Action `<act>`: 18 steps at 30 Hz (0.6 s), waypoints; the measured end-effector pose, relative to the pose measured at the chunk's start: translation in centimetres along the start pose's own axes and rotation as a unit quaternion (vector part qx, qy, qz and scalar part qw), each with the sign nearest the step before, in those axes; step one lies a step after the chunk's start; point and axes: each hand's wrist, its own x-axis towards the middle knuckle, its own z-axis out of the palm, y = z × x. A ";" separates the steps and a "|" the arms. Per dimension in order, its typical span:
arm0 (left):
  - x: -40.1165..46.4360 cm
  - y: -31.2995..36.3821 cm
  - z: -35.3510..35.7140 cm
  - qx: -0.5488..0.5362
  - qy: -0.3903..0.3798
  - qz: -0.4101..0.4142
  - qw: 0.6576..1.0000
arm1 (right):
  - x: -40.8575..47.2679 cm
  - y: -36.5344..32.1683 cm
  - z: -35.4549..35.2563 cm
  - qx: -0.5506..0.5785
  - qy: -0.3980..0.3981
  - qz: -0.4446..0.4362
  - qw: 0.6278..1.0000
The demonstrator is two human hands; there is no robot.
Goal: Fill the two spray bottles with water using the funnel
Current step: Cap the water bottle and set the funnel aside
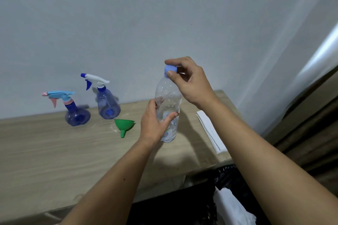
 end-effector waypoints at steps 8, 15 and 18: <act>0.0 0.2 -0.5 0.004 -0.007 -0.008 1.000 | 0.1 -0.5 0.8 0.087 0.011 0.068 0.994; 0.1 0.7 -0.9 0.013 -0.015 -0.019 1.000 | 0.4 0.0 1.5 0.096 0.017 0.092 0.991; 0.1 1.1 -1.2 0.020 -0.023 -0.036 0.999 | 1.3 -0.8 0.5 0.056 -0.045 0.068 0.995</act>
